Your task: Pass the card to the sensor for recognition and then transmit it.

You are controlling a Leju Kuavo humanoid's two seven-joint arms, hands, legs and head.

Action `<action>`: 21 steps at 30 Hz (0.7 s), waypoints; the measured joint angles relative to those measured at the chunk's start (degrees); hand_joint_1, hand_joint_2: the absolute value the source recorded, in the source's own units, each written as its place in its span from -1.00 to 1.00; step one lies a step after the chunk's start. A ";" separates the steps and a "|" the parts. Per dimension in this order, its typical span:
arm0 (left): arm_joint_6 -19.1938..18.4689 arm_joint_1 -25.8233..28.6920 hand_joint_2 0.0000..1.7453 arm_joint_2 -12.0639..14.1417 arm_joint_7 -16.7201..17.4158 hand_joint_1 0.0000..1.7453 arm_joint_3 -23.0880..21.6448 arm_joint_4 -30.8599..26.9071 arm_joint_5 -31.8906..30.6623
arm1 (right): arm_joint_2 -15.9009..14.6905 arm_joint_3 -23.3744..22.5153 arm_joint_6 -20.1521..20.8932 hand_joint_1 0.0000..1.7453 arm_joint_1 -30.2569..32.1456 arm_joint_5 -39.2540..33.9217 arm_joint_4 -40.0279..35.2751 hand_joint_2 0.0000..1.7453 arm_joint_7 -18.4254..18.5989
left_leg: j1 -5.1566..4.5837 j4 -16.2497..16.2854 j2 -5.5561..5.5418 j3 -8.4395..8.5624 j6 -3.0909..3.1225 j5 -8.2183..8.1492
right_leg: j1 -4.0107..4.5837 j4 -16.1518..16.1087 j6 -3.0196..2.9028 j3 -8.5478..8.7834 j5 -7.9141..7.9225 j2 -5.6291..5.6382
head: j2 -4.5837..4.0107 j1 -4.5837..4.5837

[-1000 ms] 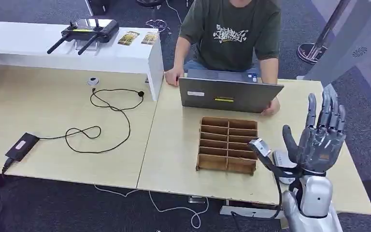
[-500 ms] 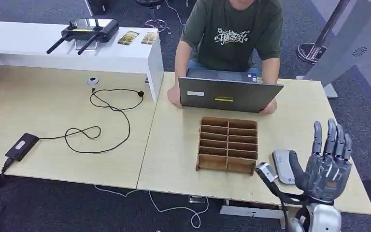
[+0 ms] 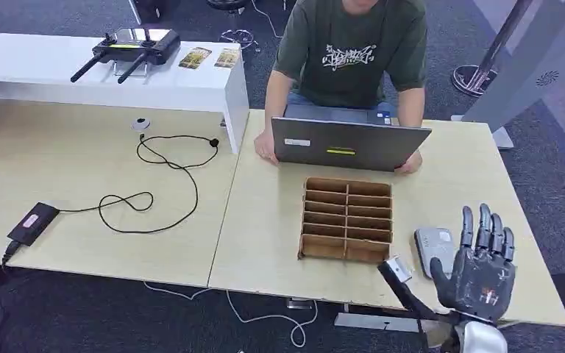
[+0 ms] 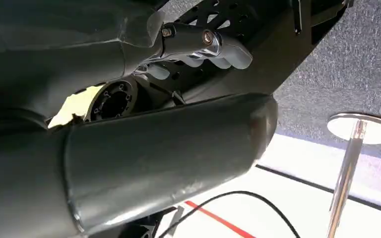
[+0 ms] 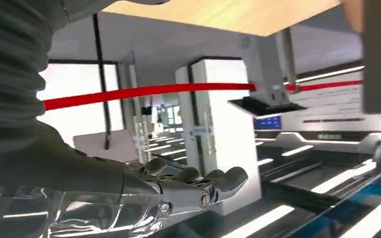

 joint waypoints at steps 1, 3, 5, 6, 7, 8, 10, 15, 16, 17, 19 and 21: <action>0.00 0.00 -1.00 0.00 0.02 -1.00 0.00 0.00 0.00 | -0.20 0.85 0.30 -1.00 0.04 0.00 -0.15 1.00 -0.04 | 0.00 0.00 0.00 0.00 0.00 0.00 | 0.00 0.01 0.00 0.00 0.00 0.00 | 0.00 -0.02; 0.00 0.00 -1.00 -0.02 0.00 -1.00 0.00 0.00 0.00 | -0.24 1.77 0.39 -1.00 0.32 0.00 -0.28 1.00 -1.67 | 0.01 0.00 0.00 0.00 0.00 0.00 | 0.01 0.01 0.00 -0.01 0.00 0.00 | 0.00 0.00; 0.02 0.00 -1.00 -0.02 -0.02 -1.00 0.00 0.00 0.00 | -0.04 1.83 0.81 -1.00 0.72 0.00 -0.28 1.00 -3.39 | 0.01 0.00 0.00 0.00 0.00 0.00 | 0.00 0.01 0.00 -0.01 0.00 0.00 | 0.00 -0.02; 0.00 0.00 -1.00 -0.02 -0.04 -1.00 0.00 0.00 0.00 | 0.22 1.83 1.57 -1.00 0.96 0.00 -0.31 1.00 -4.54 | 0.01 -0.01 0.00 -0.01 0.00 0.00 | 0.01 0.01 0.00 -0.01 0.00 0.00 | 0.00 0.00; 0.00 0.00 -1.00 -0.02 -0.04 -1.00 0.00 0.00 0.00 | 0.50 1.83 2.03 -1.00 1.21 0.00 -0.31 1.00 -5.37 | 0.01 -0.01 0.00 -0.02 0.00 0.00 | 0.00 0.01 0.00 -0.01 0.00 0.00 | 0.00 0.00; 0.00 0.00 -1.00 -0.02 -0.07 -1.00 0.00 0.00 0.00 | 0.81 1.83 2.61 -1.00 1.43 0.00 -0.31 1.00 -6.16 | 0.01 -0.01 0.00 -0.02 0.00 0.00 | 0.00 0.01 0.00 -0.02 0.00 0.00 | 0.00 0.00; 0.00 0.00 -1.00 -0.04 -0.09 -1.00 0.00 0.00 -0.02 | 1.75 1.77 4.20 -1.00 1.75 0.00 -0.31 1.00 -7.61 | 0.01 -0.01 0.02 -0.02 0.00 0.00 | 0.00 0.01 0.00 -0.02 0.00 0.01 | 0.00 0.00; 0.00 0.00 -1.00 -0.09 -0.28 -1.00 0.00 0.00 -0.02 | 3.61 1.68 7.91 -1.00 2.47 0.00 -0.31 1.00 -8.59 | 0.01 -0.01 0.02 -0.01 0.00 0.00 | -0.01 0.01 0.00 -0.02 0.00 0.00 | 0.00 -0.02; 0.00 0.00 -1.00 -0.11 -0.35 -1.00 0.00 0.00 -0.02 | 4.09 1.61 8.70 -1.00 2.68 0.00 -0.31 1.00 -8.81 | 0.01 -0.01 0.02 -0.02 0.00 0.00 | -0.01 0.01 0.00 -0.01 0.00 0.00 | 0.00 0.00; 0.00 0.00 -1.00 -0.11 -0.44 -1.00 0.02 0.00 -0.02 | 4.33 1.55 9.09 -1.00 2.86 0.00 -0.31 1.00 -8.96 | 0.01 -0.01 0.02 -0.02 0.00 0.00 | -0.01 0.01 0.00 -0.02 0.00 0.00 | 0.00 0.00; 0.00 0.01 -1.00 -0.13 -0.68 -1.00 0.00 0.00 -0.07 | 4.99 1.42 9.81 -1.00 3.12 -0.02 -0.31 1.00 -9.20 | 0.00 -0.01 0.02 -0.02 0.00 0.00 | -0.01 0.01 0.00 -0.02 0.00 0.00 | 0.00 -0.02; 0.00 0.01 -1.00 -0.13 -0.70 -1.00 0.00 0.00 -0.17 | 5.44 1.31 10.32 -1.00 3.25 -0.07 -0.28 1.00 -9.36 | 0.00 -0.01 0.03 -0.02 0.00 0.00 | 0.00 0.01 0.00 -0.02 0.00 0.01 | 0.00 0.00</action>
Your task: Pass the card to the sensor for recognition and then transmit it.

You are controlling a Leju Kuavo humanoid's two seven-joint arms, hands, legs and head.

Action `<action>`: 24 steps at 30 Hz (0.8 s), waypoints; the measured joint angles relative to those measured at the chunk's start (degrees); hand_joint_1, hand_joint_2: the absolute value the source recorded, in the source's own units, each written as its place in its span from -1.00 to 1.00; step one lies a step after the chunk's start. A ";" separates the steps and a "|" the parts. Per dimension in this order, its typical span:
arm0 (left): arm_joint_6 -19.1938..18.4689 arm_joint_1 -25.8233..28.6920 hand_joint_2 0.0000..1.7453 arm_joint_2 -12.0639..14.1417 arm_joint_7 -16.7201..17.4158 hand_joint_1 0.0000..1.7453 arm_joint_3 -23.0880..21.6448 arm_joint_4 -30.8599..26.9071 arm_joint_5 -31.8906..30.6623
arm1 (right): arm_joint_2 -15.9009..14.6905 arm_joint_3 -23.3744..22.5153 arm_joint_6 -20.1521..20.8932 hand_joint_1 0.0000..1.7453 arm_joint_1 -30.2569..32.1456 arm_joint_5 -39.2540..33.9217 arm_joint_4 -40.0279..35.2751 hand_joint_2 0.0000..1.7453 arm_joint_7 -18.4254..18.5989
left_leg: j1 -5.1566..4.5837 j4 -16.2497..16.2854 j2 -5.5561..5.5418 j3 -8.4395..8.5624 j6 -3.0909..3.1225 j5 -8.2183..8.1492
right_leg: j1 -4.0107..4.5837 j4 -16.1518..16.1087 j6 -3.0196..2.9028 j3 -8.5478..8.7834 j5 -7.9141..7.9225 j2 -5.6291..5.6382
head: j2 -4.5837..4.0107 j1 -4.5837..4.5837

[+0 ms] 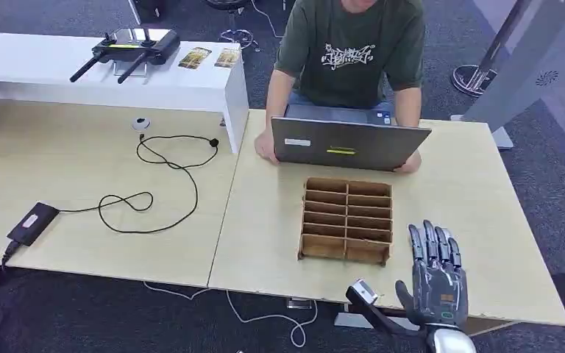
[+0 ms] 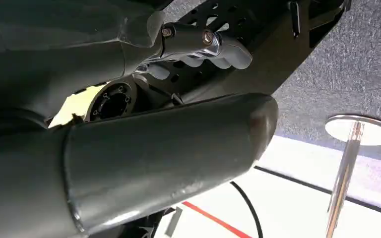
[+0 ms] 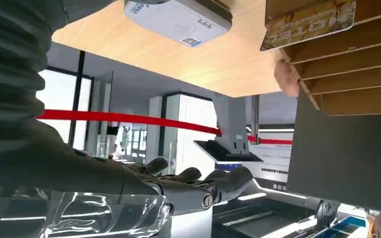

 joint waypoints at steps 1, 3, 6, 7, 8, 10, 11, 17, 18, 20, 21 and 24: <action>0.00 0.01 -1.00 0.00 -0.04 -1.00 0.00 0.00 -0.09 | 0.28 -0.02 0.17 -1.00 0.08 -0.07 0.06 1.00 -0.28 | 0.00 0.00 0.00 0.00 0.00 0.00 | 0.00 0.00 0.00 0.00 0.00 0.00 | 0.00 0.00; 0.02 0.01 -1.00 -0.02 -0.09 -1.00 0.00 0.00 -0.26 | 0.77 -0.02 0.15 -1.00 0.24 -0.15 0.15 1.00 -0.70 | 0.00 0.00 0.00 0.00 0.00 0.00 | 0.00 0.00 0.00 0.00 0.00 0.00 | 0.00 -0.02; 0.00 0.01 -1.00 -0.02 -0.17 -1.00 0.00 0.00 -0.50 | 1.39 -0.02 -0.07 -1.00 0.26 -0.95 0.67 1.00 -1.33 | 0.00 0.00 0.00 -0.01 0.00 0.00 | 0.00 0.00 0.00 0.00 0.00 0.00 | 0.00 -0.02; 0.00 0.01 -1.00 0.00 -0.24 -1.00 0.00 0.00 -0.59 | 1.59 -0.02 -0.26 -1.00 0.25 -1.83 0.94 1.00 -1.53 | 0.00 -0.01 0.00 -0.01 0.00 0.00 | 0.00 0.00 0.00 0.00 0.00 0.00 | 0.00 0.00; 0.00 0.01 -1.00 0.00 -0.37 -1.00 0.00 0.00 -0.66 | 1.88 -0.02 -0.55 -1.00 0.23 -2.57 1.20 1.00 -1.60 | 0.00 -0.01 0.00 -0.01 0.00 0.00 | 0.00 0.00 0.00 0.00 0.00 0.00 | 0.00 -0.02; 0.00 0.01 -1.00 0.00 -0.46 -1.00 0.00 0.02 -0.81 | 2.65 -0.02 -1.34 -1.00 0.05 -4.27 1.79 1.00 -1.68 | 0.01 -0.01 0.00 -0.01 0.00 0.00 | 0.00 0.01 0.00 0.00 0.00 0.00 | 0.00 0.00; 0.00 0.01 -1.00 0.00 -0.46 -1.00 0.00 0.07 -0.90 | 3.04 -0.02 -1.60 -1.00 -0.08 -5.21 2.12 1.00 -1.88 | 0.01 -0.01 0.00 -0.01 0.00 0.00 | 0.00 0.00 0.00 0.00 0.00 0.00 | 0.00 -0.02; 0.00 -0.01 -1.00 0.00 -0.46 -1.00 0.00 0.31 -1.20 | 5.42 -0.11 -3.24 -1.00 -0.96 -9.99 4.22 1.00 -2.27 | 0.01 -0.01 0.00 -0.01 0.00 0.00 | 0.00 0.01 0.00 0.00 0.00 0.00 | 0.00 0.00; 0.00 -0.01 -1.00 0.00 -0.44 -1.00 0.00 0.31 -1.29 | 5.85 -0.13 -3.65 -1.00 -1.16 -10.90 4.52 1.00 -2.38 | 0.01 -0.01 0.00 -0.01 0.00 0.00 | 0.00 0.01 0.00 0.00 0.00 0.00 | 0.00 -0.02; 0.00 -0.01 -1.00 0.00 -0.35 -1.00 0.00 0.31 -1.44 | 6.79 -0.28 -4.55 -1.00 -1.59 -12.30 5.09 1.00 -2.71 | 0.01 -0.01 -0.01 -0.01 0.00 0.00 | 0.00 0.01 0.00 0.00 0.00 0.00 | 0.00 0.00; 0.00 -0.01 -1.00 0.00 -0.35 -1.00 0.00 0.31 -1.47 | 7.21 -0.42 -4.72 -1.00 -1.83 -12.46 5.36 1.00 -2.71 | 0.00 -0.01 -0.01 -0.01 0.00 0.00 | 0.00 0.01 0.00 0.00 0.00 0.00 | 0.00 0.00; 0.00 -0.01 -1.00 0.00 -0.35 -1.00 0.00 0.31 -1.55 | 8.26 -0.76 -5.01 -1.00 -2.48 -12.57 6.12 1.00 -2.71 | 0.01 -0.01 -0.01 -0.02 0.00 0.00 | 0.00 0.01 0.00 0.00 0.00 0.00 | 0.00 0.00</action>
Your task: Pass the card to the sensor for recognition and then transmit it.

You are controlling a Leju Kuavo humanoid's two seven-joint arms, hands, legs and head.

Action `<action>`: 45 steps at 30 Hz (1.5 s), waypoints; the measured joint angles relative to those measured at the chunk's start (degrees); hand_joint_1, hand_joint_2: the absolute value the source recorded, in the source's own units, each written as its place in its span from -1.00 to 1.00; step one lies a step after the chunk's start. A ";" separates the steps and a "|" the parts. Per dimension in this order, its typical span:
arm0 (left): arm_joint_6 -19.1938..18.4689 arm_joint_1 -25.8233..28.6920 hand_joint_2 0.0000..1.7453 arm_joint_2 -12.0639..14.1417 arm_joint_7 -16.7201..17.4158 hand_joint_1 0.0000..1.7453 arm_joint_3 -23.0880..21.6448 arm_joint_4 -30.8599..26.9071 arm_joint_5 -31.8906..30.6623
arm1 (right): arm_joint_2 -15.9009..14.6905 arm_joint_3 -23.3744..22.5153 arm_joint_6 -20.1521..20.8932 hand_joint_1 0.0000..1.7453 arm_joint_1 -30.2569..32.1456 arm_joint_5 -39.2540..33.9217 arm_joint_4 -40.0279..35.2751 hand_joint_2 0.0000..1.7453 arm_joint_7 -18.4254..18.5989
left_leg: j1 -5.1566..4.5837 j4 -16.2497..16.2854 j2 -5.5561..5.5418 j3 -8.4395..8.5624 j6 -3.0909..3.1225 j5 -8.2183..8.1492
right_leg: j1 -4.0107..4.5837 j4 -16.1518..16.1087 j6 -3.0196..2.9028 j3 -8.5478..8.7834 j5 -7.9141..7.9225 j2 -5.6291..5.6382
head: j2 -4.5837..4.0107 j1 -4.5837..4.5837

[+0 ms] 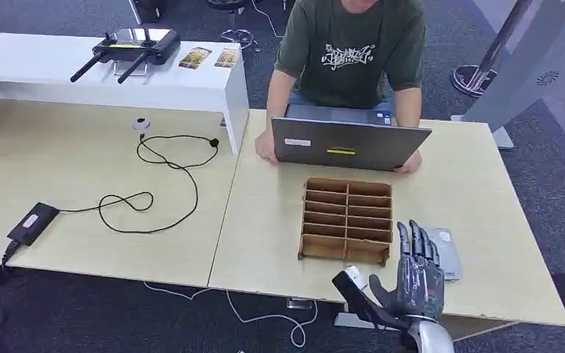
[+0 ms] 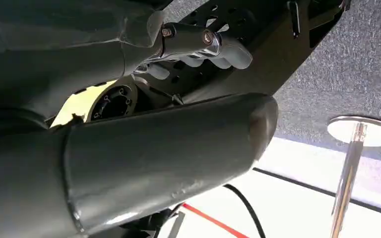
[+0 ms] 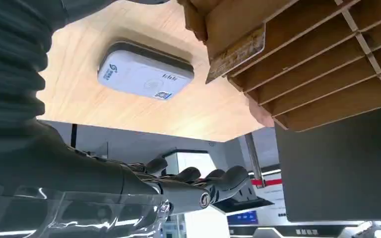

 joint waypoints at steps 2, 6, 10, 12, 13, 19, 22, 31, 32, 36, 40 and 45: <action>0.00 0.00 -1.00 0.00 -0.02 -1.00 0.00 0.00 -0.04 | 0.64 -0.33 0.00 -1.00 -0.49 -0.31 0.70 1.00 0.00 | 0.00 0.00 0.00 0.00 0.00 0.00 | 0.00 0.00 0.00 0.00 0.00 0.00 | 0.00 0.00; 0.00 -0.01 -1.00 0.00 -0.02 -1.00 0.00 0.02 -0.09 | 1.58 -0.72 0.00 -1.00 -1.45 -0.53 2.04 1.00 0.02 | 0.00 0.00 0.00 0.00 0.00 0.00 | -0.01 0.00 0.00 0.00 0.00 0.00 | 0.00 0.00; 0.00 -0.01 -1.00 0.00 -0.04 -1.00 0.00 0.02 -0.17 | 2.14 -0.79 0.00 -1.00 -2.24 -0.55 3.13 1.00 0.00 | 0.00 0.00 0.00 -0.01 0.00 0.00 | 0.00 0.00 0.00 0.00 0.00 0.00 | 0.00 0.00; 0.00 -0.01 -1.00 0.00 -0.11 -1.00 0.00 0.02 -0.33 | 2.43 -0.92 0.02 -1.00 -2.85 -0.55 3.80 1.00 0.00 | -0.01 0.00 0.00 0.00 0.00 0.00 | 0.00 0.00 0.00 0.00 0.00 0.00 | 0.00 0.00; 0.00 -0.01 -1.00 0.00 -0.22 -1.00 0.00 0.02 -0.48 | 2.54 -0.98 0.00 -1.00 -3.06 -0.55 4.02 1.00 -0.04 | -0.01 0.00 -0.01 -0.01 0.00 0.00 | 0.00 0.00 0.00 0.00 0.00 -0.01 | 0.00 0.00; 0.00 0.02 -1.00 0.00 -0.42 -1.00 0.00 0.02 -1.07 | 3.26 -1.55 -0.18 -1.00 -4.92 -0.68 6.08 1.00 -1.38 | 0.00 0.00 -0.03 -0.03 0.00 0.00 | 0.00 0.00 0.00 0.00 0.00 -0.03 | 0.00 0.00; 0.00 0.02 -1.00 0.00 -0.44 -1.00 0.00 0.02 -1.42 | 3.80 -2.10 -0.35 -1.00 -7.05 -0.88 8.94 1.00 -2.25 | 0.00 0.00 -0.01 -0.01 0.00 0.01 | 0.00 0.00 0.00 0.00 0.01 0.00 | 0.00 -0.02; 0.00 0.02 -1.00 0.26 -0.46 -1.00 -0.04 0.02 -1.70 | 4.07 -3.35 -2.06 -1.00 -11.43 -1.53 15.70 1.00 -3.08 | -0.01 0.00 -0.06 -0.03 -0.01 0.02 | 0.00 0.01 0.00 0.00 0.01 -0.03 | 0.00 0.00; 0.00 0.02 -1.00 0.35 -0.39 -1.00 -0.04 0.02 -1.68 | 4.11 -3.50 -2.25 -1.00 -11.70 -1.53 16.27 1.00 -3.26 | 0.00 0.00 -0.06 -0.03 -0.01 0.02 | 0.00 0.01 0.00 0.00 0.01 -0.03 | 0.00 0.00; -0.94 0.03 -1.00 0.79 -0.22 -1.00 -0.04 0.02 -1.68 | 4.11 -4.22 -3.06 -1.00 -13.08 -1.47 18.47 1.00 -3.80 | 0.00 0.00 -0.05 -0.03 -0.01 0.02 | 0.00 0.01 0.00 -0.01 0.01 -0.03 | 0.00 0.00; -1.90 0.08 -1.00 1.05 -0.07 -1.00 -0.07 0.02 -1.70 | 4.11 -4.98 -3.30 -1.00 -14.15 -1.38 20.04 1.00 -4.00 | 0.00 0.00 -0.05 -0.03 -0.01 0.02 | 0.01 0.01 0.00 -0.01 0.01 -0.03 | 0.00 0.00; -2.40 0.05 -1.00 1.18 -0.07 -1.00 -0.48 0.00 -1.77 | 4.11 -5.64 -3.32 -1.00 -14.38 0.00 20.81 1.00 -3.67 | 0.00 0.00 -0.05 -0.03 -0.01 0.02 | 0.00 0.01 0.00 -0.01 0.01 -0.03 | 0.00 0.00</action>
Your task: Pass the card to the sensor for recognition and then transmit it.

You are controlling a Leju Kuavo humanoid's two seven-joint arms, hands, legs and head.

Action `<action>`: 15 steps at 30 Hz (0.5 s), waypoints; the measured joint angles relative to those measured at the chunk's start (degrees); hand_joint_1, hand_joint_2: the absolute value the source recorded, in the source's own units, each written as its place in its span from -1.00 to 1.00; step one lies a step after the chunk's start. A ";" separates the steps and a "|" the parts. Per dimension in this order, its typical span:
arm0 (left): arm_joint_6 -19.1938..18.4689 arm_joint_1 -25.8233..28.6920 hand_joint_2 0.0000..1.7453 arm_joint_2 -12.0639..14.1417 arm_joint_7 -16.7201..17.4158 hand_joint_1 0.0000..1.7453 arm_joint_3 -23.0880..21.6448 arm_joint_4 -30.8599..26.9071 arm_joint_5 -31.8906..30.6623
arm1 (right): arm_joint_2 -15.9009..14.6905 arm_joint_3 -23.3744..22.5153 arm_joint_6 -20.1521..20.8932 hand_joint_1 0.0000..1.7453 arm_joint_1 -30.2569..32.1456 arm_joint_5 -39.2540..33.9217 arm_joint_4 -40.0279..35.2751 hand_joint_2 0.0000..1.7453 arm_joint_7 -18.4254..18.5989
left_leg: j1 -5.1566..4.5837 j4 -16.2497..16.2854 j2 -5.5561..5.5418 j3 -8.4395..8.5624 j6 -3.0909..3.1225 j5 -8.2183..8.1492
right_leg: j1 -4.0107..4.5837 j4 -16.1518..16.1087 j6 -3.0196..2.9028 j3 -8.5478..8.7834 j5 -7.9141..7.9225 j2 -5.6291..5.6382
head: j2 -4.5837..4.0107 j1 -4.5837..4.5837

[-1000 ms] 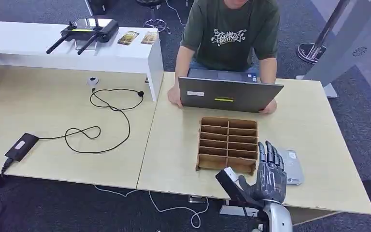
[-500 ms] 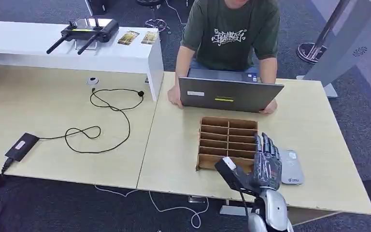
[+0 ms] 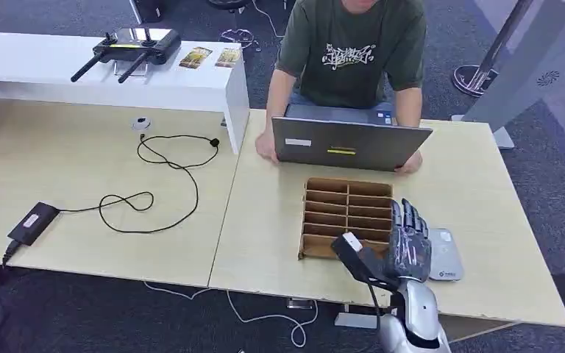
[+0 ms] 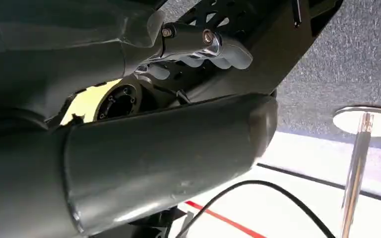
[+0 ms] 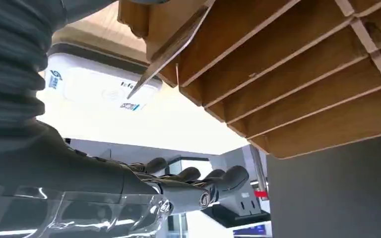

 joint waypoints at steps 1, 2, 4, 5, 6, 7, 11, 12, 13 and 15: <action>-0.02 -0.04 -1.00 0.02 0.00 -1.00 -0.22 0.02 -0.02 | 0.00 -0.18 -0.02 -1.00 0.02 0.44 -0.02 1.00 0.09 | 0.00 0.00 0.01 0.00 0.00 0.00 | 0.00 0.00 0.00 0.00 0.00 0.00 | 0.00 0.00; -0.07 -0.06 -1.00 0.04 -0.02 -1.00 -0.37 0.02 -0.09 | -0.02 -0.33 0.00 -1.00 0.05 0.98 -0.04 1.00 0.15 | 0.00 0.00 0.01 0.00 0.00 0.00 | 0.00 0.00 0.00 -0.01 0.00 0.01 | 0.00 0.00; -0.70 -0.09 -1.00 0.11 -0.07 -1.00 -0.50 0.02 -0.33 | -0.07 -0.52 0.09 -1.00 0.19 2.10 -0.15 1.00 0.44 | 0.00 0.00 0.01 0.00 0.00 0.00 | 0.00 -0.01 0.00 -0.02 0.00 0.01 | 0.00 0.00; -1.07 -0.09 -1.00 0.15 -0.09 -1.00 -0.52 0.02 -0.39 | -0.15 -0.61 0.20 -1.00 0.34 2.90 -0.35 1.00 0.61 | 0.00 0.00 0.01 -0.01 0.00 0.00 | 0.00 -0.01 0.00 -0.03 0.00 0.01 | 0.00 0.00; -1.25 -0.09 -1.00 0.22 -0.09 -1.00 -0.55 0.02 -0.46 | -0.28 -0.68 0.44 -1.00 0.54 3.59 -0.63 1.00 0.63 | 0.00 0.00 0.01 -0.01 0.00 0.00 | 0.00 -0.01 0.00 -0.03 0.00 0.01 | 0.00 0.00; -1.27 -0.09 -1.00 0.26 -0.09 -1.00 -0.57 0.02 -0.48 | -0.50 -0.72 0.89 -1.00 0.72 4.47 -0.92 1.00 0.70 | 0.00 0.00 0.01 -0.01 0.00 0.00 | 0.00 -0.01 0.00 -0.03 0.00 0.01 | 0.00 0.00; -1.82 -0.07 -1.00 0.39 -0.11 -1.00 -0.57 0.02 -0.48 | -1.51 -0.87 2.38 -1.00 1.62 7.19 -2.10 1.00 1.14 | 0.00 0.00 0.02 -0.01 0.00 0.00 | 0.00 -0.01 0.00 -0.04 0.00 0.01 | 0.00 0.00; -1.88 -0.07 -1.00 0.44 -0.11 -1.00 -0.59 0.02 -0.46 | -1.81 -0.87 2.49 -1.00 1.93 7.78 -2.47 1.00 1.09 | 0.00 0.00 0.02 -0.02 0.00 0.00 | 0.00 -0.01 0.00 -0.04 0.00 0.01 | 0.00 0.00; -1.88 -0.06 -1.00 0.44 -0.11 -1.00 -0.59 0.02 -0.46 | -2.08 -0.90 2.58 -1.00 2.18 8.02 -2.78 1.00 1.05 | 0.00 0.00 0.01 -0.02 0.00 0.00 | 0.00 -0.01 0.00 -0.04 0.00 0.01 | 0.00 0.00; -1.88 -0.06 -1.00 0.46 -0.13 -1.00 -0.59 0.02 -0.44 | -2.77 -0.90 2.60 -1.00 2.78 8.61 -3.63 1.00 0.81 | 0.00 0.00 0.01 -0.02 0.00 0.00 | 0.00 -0.01 0.00 -0.04 0.00 0.01 | 0.00 0.00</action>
